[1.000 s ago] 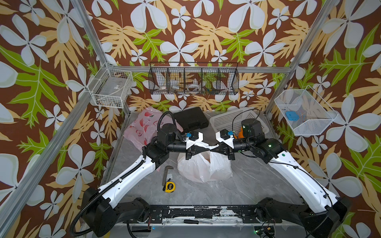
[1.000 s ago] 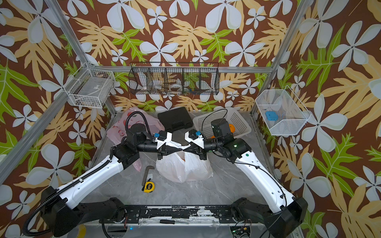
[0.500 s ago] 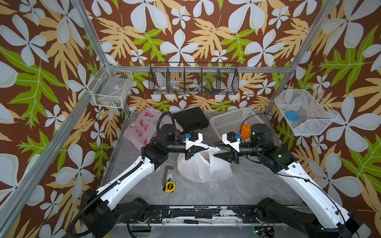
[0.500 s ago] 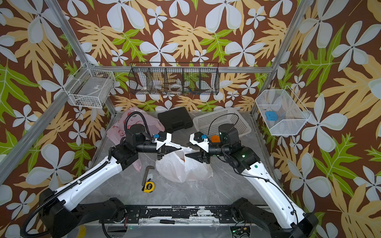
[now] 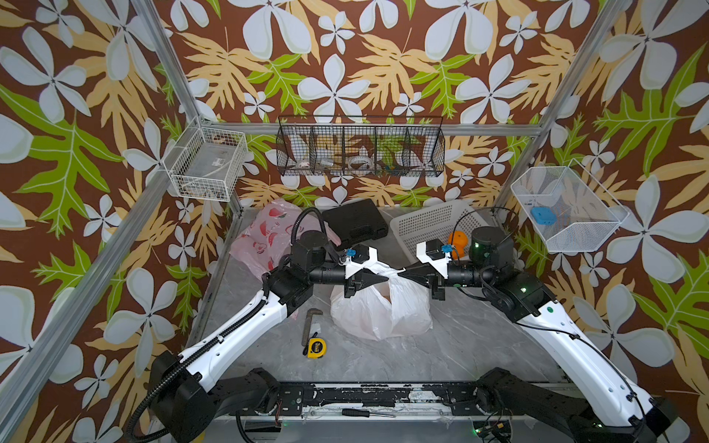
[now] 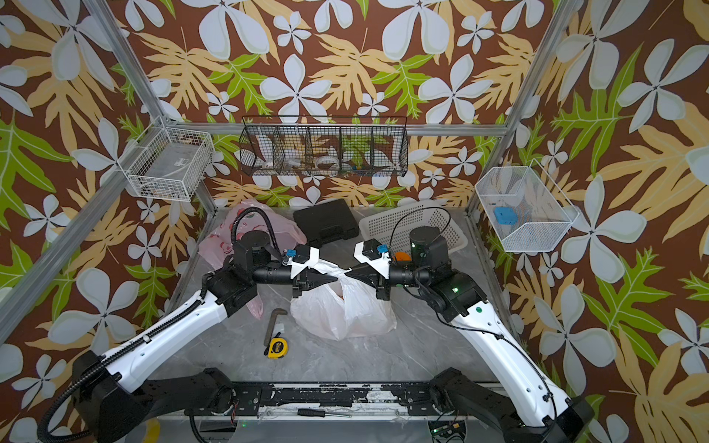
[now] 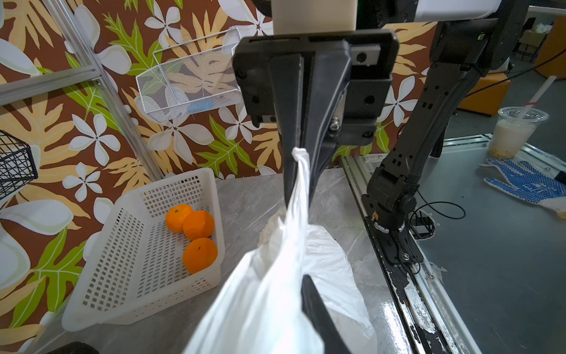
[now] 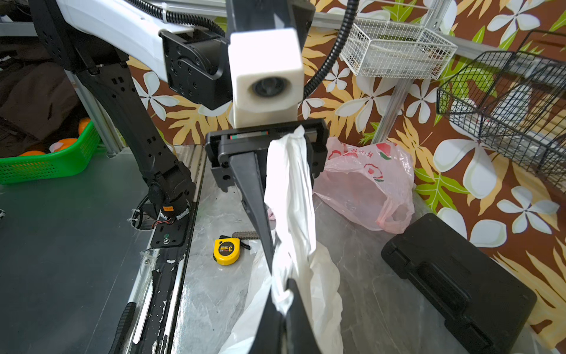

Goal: Place the oranges into plastic bags & tie knots
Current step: Tie the plastic bag at the center of the board.

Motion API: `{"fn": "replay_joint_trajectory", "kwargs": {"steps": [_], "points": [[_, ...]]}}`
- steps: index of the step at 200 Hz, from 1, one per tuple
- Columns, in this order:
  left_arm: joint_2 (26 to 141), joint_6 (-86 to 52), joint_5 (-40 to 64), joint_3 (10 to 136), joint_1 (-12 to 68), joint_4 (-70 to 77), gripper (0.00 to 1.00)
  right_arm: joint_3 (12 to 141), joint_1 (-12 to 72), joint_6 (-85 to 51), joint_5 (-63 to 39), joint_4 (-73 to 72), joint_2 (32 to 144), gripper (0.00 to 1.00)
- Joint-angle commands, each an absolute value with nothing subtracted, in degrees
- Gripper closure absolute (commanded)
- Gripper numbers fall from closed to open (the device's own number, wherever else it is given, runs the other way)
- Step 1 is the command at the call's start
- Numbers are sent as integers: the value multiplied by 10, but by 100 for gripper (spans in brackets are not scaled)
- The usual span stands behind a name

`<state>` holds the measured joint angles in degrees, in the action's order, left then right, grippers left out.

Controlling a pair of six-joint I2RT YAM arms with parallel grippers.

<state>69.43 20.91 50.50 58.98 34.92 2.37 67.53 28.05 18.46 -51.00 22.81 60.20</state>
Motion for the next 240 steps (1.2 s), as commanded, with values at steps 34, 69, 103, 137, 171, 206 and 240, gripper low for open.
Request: {"fn": "replay_joint_trajectory", "kwargs": {"steps": [34, 69, 103, 137, 171, 206, 240], "points": [[692, 207, 512, 595, 348, 36, 78, 694, 281, 199, -524, 237, 606, 98], [686, 171, 501, 584, 348, 88, 50, 692, 280, 218, -536, 259, 620, 100], [688, 154, 510, 585, 348, 114, 44, 687, 280, 219, -538, 258, 623, 100], [698, 135, 520, 590, 348, 134, 44, 687, 280, 221, -540, 261, 628, 100], [699, 112, 526, 590, 348, 171, 45, 688, 281, 222, -538, 262, 625, 100], [704, 100, 549, 593, 348, 184, 60, 698, 280, 220, -528, 266, 623, 100], [700, 105, 545, 584, 348, 180, 88, 700, 280, 220, -528, 265, 616, 100]]}}
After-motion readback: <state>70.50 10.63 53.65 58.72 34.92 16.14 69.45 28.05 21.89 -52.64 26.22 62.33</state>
